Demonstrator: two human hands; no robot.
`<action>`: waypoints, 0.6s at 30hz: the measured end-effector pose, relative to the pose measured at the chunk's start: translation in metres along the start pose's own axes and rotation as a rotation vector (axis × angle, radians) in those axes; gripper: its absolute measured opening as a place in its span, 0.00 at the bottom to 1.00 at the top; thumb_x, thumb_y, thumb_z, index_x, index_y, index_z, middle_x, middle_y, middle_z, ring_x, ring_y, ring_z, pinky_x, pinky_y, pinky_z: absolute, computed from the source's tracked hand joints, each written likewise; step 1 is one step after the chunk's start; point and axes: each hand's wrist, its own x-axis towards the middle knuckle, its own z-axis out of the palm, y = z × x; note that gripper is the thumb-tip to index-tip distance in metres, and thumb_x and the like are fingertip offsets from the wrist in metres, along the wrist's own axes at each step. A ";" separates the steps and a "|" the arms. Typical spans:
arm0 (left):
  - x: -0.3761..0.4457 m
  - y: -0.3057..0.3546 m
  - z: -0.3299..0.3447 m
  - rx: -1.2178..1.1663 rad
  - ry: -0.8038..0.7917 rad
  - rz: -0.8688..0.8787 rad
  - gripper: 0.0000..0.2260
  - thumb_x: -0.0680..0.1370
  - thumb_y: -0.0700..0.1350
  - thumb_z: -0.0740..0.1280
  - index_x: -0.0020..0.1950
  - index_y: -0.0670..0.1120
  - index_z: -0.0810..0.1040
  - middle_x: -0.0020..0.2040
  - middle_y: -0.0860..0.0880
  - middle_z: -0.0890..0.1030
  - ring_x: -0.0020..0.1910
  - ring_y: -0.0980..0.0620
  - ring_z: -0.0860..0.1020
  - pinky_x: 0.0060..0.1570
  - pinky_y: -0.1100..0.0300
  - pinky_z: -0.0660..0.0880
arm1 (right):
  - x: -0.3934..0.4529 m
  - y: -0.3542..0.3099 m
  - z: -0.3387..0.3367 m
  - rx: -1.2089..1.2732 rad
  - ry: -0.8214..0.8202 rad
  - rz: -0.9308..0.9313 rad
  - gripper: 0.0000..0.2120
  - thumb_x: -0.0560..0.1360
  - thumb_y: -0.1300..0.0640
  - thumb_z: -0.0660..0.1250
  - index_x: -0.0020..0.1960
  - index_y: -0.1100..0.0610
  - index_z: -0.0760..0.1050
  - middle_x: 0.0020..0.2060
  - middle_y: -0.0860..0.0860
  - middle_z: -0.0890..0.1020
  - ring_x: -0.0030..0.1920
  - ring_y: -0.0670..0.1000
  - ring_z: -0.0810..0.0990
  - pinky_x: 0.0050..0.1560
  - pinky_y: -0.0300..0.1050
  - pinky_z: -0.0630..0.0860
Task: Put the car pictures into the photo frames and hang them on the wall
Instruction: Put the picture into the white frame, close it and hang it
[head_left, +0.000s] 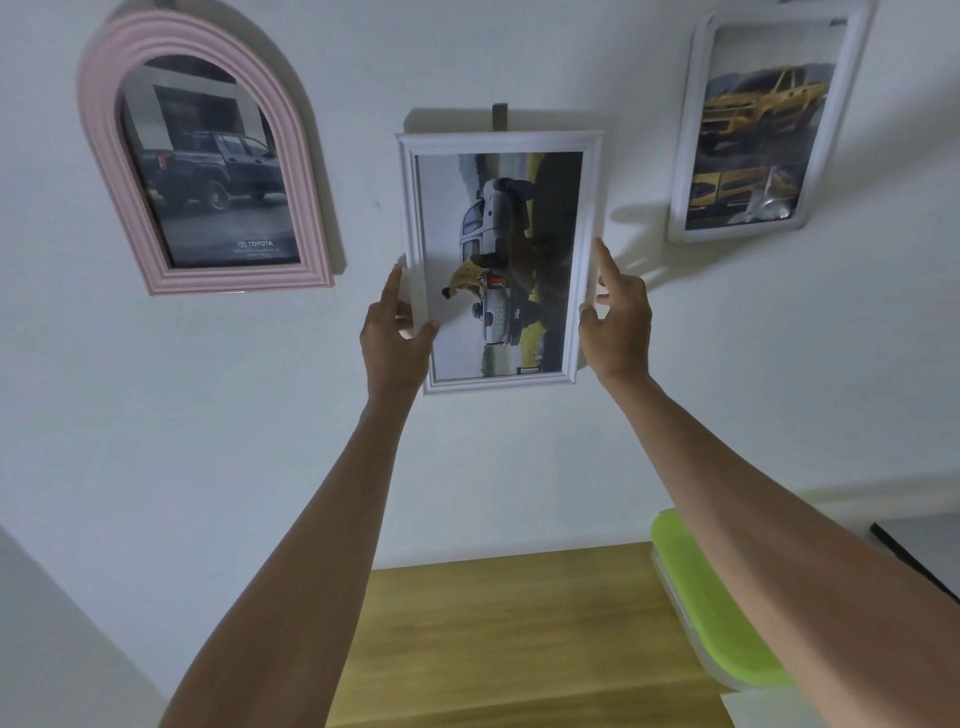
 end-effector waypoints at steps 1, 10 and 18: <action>-0.002 0.000 -0.002 0.011 0.000 -0.005 0.37 0.74 0.41 0.75 0.80 0.50 0.63 0.57 0.42 0.79 0.52 0.45 0.80 0.56 0.49 0.80 | -0.001 -0.002 -0.003 -0.001 0.000 0.001 0.35 0.76 0.68 0.70 0.78 0.47 0.65 0.61 0.57 0.76 0.57 0.55 0.80 0.60 0.51 0.81; -0.022 0.044 -0.006 0.130 0.261 0.083 0.31 0.76 0.49 0.72 0.77 0.48 0.66 0.70 0.43 0.70 0.68 0.44 0.68 0.64 0.57 0.66 | 0.002 -0.021 -0.050 0.015 0.071 0.024 0.30 0.77 0.65 0.69 0.76 0.49 0.69 0.60 0.55 0.79 0.56 0.51 0.80 0.57 0.45 0.81; -0.024 0.137 0.060 -0.185 0.052 0.232 0.24 0.75 0.47 0.73 0.70 0.50 0.75 0.64 0.49 0.77 0.63 0.52 0.76 0.61 0.64 0.76 | 0.036 -0.011 -0.125 0.044 0.144 0.078 0.24 0.78 0.65 0.68 0.72 0.52 0.73 0.60 0.55 0.79 0.55 0.52 0.81 0.54 0.42 0.80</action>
